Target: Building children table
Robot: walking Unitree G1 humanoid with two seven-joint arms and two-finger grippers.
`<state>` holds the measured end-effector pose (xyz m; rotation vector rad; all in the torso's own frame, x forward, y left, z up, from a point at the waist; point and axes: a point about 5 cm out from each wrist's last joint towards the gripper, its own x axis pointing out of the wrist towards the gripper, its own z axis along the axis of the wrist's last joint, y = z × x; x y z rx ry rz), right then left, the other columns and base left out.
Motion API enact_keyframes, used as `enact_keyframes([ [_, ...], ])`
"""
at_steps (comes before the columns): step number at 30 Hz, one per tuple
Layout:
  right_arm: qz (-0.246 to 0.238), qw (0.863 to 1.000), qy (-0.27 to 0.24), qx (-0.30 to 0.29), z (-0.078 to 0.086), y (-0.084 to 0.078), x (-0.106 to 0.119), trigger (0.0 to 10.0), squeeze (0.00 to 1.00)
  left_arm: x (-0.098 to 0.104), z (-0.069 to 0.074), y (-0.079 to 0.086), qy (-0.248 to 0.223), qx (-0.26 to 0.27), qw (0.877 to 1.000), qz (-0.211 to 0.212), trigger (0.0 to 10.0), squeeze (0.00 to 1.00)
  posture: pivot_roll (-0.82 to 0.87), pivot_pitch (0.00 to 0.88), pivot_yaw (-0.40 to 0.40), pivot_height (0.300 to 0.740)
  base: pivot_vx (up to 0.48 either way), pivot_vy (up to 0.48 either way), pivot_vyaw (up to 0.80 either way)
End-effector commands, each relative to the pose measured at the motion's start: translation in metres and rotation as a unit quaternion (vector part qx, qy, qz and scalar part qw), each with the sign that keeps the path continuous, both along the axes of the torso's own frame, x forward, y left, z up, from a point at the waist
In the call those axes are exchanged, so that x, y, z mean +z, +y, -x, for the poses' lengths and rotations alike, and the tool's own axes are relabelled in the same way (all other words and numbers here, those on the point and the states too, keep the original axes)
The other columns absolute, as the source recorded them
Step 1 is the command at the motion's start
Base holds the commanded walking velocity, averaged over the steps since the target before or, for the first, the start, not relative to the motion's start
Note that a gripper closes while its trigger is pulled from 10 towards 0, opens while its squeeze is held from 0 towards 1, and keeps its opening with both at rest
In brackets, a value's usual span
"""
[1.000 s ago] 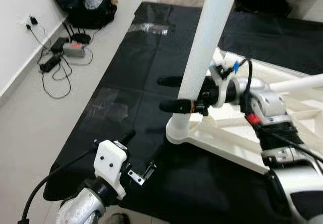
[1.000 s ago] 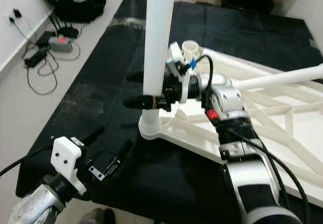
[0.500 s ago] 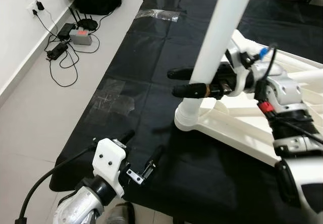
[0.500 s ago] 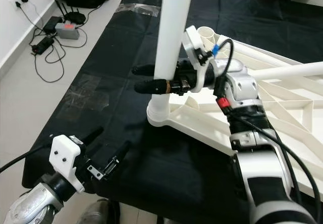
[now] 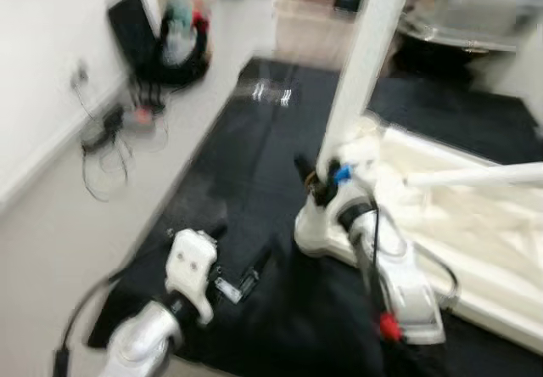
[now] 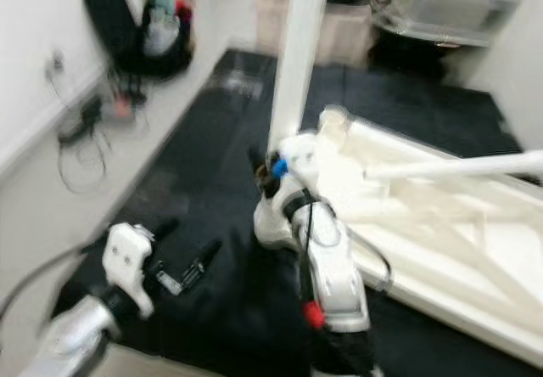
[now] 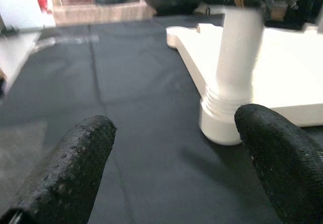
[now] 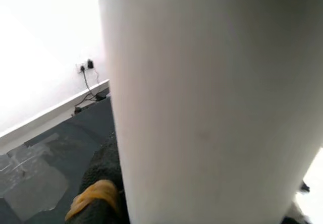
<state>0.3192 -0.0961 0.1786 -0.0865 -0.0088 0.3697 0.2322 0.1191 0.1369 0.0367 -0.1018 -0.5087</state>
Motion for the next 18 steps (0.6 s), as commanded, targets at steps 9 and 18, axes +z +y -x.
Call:
enact_keyframes([
  [9,0.006,0.992,0.098,0.079,0.017,0.047,-0.031,10.0,0.0,-0.009,-0.011,0.002,-0.013,0.013,1.0,-0.007,10.0,0.0,-0.02,0.0,-0.058,0.74,0.0,0.0,0.0],
  [18,-0.043,0.974,0.06,0.214,0.014,0.024,-0.013,10.0,1.0,-0.003,0.004,0.003,-0.018,0.002,1.0,-0.003,10.0,0.0,-0.01,0.037,-0.046,0.74,0.0,0.0,0.0],
])
